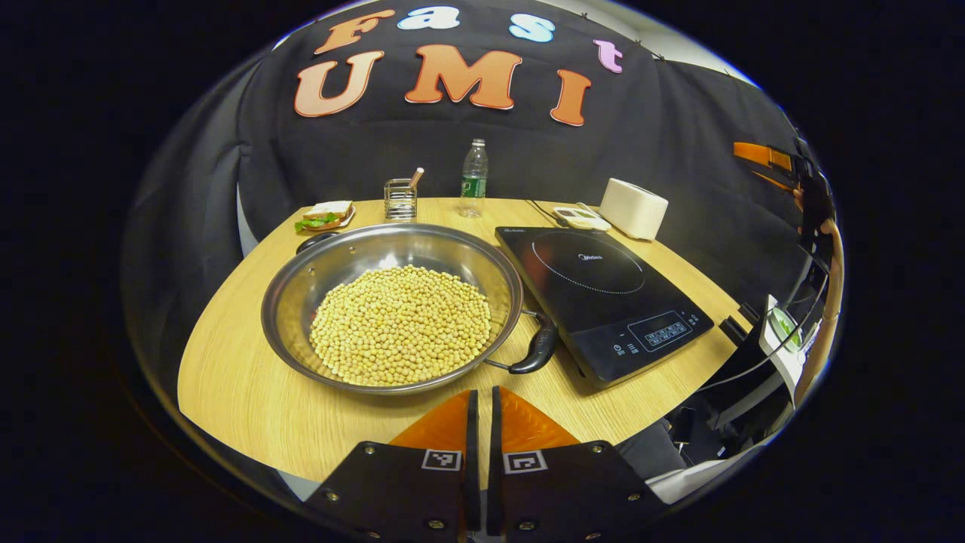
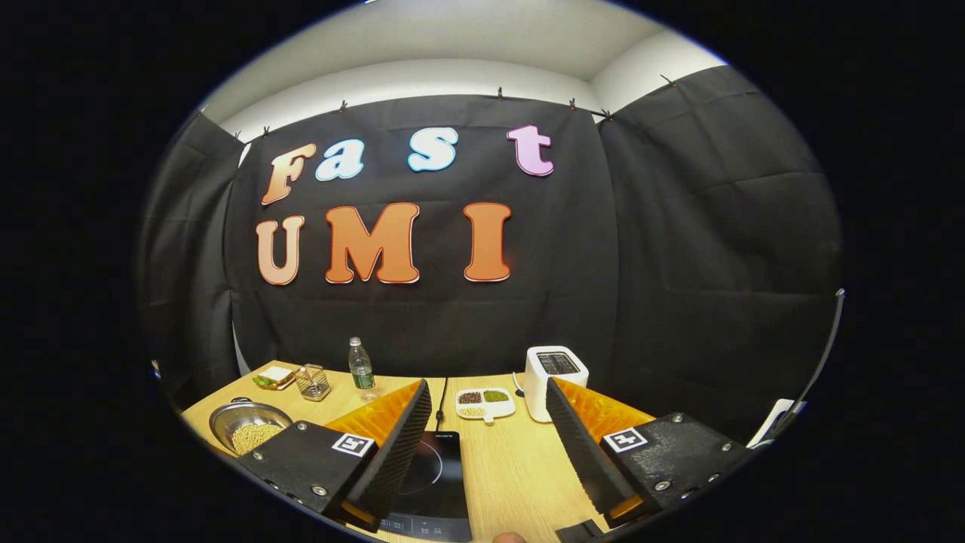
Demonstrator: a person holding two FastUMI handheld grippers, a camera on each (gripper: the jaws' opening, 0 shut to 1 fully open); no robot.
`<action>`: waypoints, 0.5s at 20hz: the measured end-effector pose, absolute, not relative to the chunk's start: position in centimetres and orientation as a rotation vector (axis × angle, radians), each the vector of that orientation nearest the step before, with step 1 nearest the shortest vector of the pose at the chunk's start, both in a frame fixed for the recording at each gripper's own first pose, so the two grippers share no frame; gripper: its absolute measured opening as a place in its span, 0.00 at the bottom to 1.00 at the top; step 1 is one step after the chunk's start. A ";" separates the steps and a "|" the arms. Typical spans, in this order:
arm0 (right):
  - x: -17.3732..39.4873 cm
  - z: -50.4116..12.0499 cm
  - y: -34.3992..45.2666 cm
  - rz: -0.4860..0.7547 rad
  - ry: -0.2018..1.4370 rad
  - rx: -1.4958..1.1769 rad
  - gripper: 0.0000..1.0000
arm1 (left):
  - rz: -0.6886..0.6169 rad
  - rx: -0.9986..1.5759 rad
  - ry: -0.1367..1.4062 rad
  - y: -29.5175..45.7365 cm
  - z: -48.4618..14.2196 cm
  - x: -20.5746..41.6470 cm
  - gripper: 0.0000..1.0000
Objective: First push the handle of the pot to place it horizontally, then grasp the pot with both hands and set it on the induction cooktop.
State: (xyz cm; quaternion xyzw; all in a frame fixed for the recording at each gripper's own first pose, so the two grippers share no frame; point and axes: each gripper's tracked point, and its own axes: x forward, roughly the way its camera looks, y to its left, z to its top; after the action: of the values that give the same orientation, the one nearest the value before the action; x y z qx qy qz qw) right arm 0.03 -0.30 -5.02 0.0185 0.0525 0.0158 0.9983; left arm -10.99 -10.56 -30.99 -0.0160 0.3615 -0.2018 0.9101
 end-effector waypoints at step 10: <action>-0.6 -4.9 -1.0 0.024 0.099 0.042 0.95 | -0.450 -0.008 0.782 -13.1 -32.9 -9.2 0.05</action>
State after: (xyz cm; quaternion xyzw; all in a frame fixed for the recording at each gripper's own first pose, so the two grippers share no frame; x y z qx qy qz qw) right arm -0.59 -1.02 -4.89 0.0211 0.0493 0.0121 0.9985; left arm -9.24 -13.14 -32.91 -0.0039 0.3780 -0.2173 0.8999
